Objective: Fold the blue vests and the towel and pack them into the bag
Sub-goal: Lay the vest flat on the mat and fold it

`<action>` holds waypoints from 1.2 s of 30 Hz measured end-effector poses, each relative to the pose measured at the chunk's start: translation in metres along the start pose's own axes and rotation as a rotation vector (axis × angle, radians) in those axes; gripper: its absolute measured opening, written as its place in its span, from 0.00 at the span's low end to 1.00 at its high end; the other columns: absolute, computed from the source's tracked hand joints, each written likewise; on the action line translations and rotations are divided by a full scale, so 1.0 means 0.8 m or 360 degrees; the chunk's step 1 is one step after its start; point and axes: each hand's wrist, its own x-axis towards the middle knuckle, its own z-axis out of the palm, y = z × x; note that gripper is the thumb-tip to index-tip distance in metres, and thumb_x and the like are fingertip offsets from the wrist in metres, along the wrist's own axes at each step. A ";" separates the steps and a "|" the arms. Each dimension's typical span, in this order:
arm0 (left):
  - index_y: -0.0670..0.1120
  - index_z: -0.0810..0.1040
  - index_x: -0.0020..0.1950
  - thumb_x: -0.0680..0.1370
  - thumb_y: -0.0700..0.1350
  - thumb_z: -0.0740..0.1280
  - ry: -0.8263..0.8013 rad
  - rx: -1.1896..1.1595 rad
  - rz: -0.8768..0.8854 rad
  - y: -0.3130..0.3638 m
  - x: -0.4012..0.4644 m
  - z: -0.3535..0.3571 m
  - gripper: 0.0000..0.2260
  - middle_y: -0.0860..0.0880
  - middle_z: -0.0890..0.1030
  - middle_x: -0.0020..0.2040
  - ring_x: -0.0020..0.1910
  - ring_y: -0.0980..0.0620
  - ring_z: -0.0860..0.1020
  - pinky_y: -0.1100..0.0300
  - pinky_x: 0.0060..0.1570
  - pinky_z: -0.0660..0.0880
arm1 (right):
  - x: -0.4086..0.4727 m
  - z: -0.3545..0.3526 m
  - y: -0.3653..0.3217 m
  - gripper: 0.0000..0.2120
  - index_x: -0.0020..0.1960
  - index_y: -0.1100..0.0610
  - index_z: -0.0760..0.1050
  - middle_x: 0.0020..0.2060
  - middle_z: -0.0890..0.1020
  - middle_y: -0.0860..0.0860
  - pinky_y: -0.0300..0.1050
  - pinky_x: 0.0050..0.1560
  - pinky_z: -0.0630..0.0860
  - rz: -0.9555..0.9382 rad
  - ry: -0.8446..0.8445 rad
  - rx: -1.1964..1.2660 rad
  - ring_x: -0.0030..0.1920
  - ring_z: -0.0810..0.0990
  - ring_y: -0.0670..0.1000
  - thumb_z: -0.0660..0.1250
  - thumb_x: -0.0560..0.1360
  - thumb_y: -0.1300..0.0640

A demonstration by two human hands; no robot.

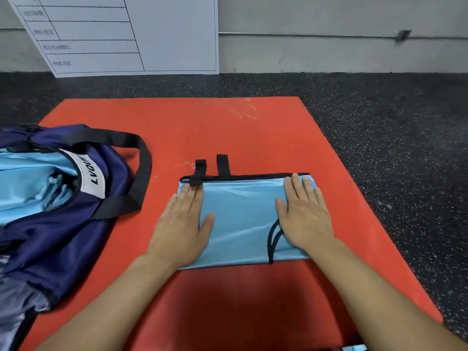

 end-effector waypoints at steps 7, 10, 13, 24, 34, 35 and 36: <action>0.38 0.64 0.79 0.82 0.52 0.50 0.0079 0.0028 0.0286 0.045 -0.014 0.003 0.29 0.41 0.63 0.80 0.80 0.45 0.61 0.47 0.78 0.55 | -0.030 0.015 -0.082 0.35 0.83 0.56 0.49 0.83 0.49 0.50 0.53 0.82 0.43 -0.0628 0.0026 0.0182 0.83 0.43 0.51 0.38 0.81 0.40; 0.40 0.62 0.80 0.81 0.56 0.49 0.0043 0.0034 0.0115 0.008 -0.005 0.008 0.31 0.41 0.66 0.79 0.79 0.45 0.62 0.49 0.79 0.54 | -0.010 0.010 -0.047 0.34 0.84 0.54 0.44 0.83 0.45 0.48 0.53 0.81 0.40 -0.0406 -0.0012 0.0103 0.82 0.40 0.50 0.36 0.81 0.40; 0.43 0.58 0.82 0.81 0.58 0.44 0.0009 0.0044 -0.0027 -0.018 -0.001 0.002 0.33 0.44 0.60 0.82 0.82 0.48 0.53 0.50 0.80 0.49 | 0.007 -0.004 0.001 0.31 0.84 0.54 0.41 0.83 0.42 0.49 0.52 0.81 0.39 -0.0065 -0.0042 -0.0010 0.82 0.38 0.50 0.40 0.85 0.42; 0.40 0.63 0.80 0.82 0.55 0.50 0.0078 -0.0008 0.0173 0.028 -0.017 0.009 0.30 0.43 0.65 0.79 0.79 0.47 0.62 0.49 0.78 0.52 | -0.028 0.010 -0.069 0.38 0.84 0.52 0.44 0.83 0.44 0.46 0.49 0.81 0.36 -0.0608 -0.0057 0.0167 0.82 0.38 0.47 0.32 0.77 0.38; 0.48 0.55 0.83 0.80 0.61 0.41 0.0005 -0.0069 -0.0061 -0.011 -0.003 -0.004 0.34 0.50 0.56 0.83 0.82 0.52 0.46 0.52 0.80 0.44 | 0.004 -0.005 -0.013 0.31 0.83 0.50 0.51 0.83 0.46 0.49 0.53 0.82 0.40 -0.0378 0.0037 0.0245 0.82 0.39 0.48 0.45 0.84 0.40; 0.48 0.55 0.83 0.80 0.60 0.41 -0.0006 -0.0053 -0.0048 -0.010 -0.004 -0.006 0.34 0.50 0.56 0.83 0.82 0.52 0.47 0.52 0.80 0.44 | 0.006 -0.007 -0.015 0.29 0.82 0.47 0.58 0.83 0.48 0.49 0.54 0.82 0.41 -0.0513 0.0061 0.0355 0.82 0.40 0.48 0.48 0.83 0.39; 0.47 0.57 0.83 0.80 0.59 0.41 -0.0009 -0.0036 -0.0023 -0.009 -0.004 -0.008 0.33 0.50 0.57 0.82 0.82 0.51 0.49 0.52 0.80 0.45 | 0.009 -0.009 -0.018 0.26 0.80 0.44 0.63 0.83 0.50 0.47 0.54 0.82 0.40 -0.0661 0.0044 0.0455 0.82 0.40 0.47 0.52 0.84 0.40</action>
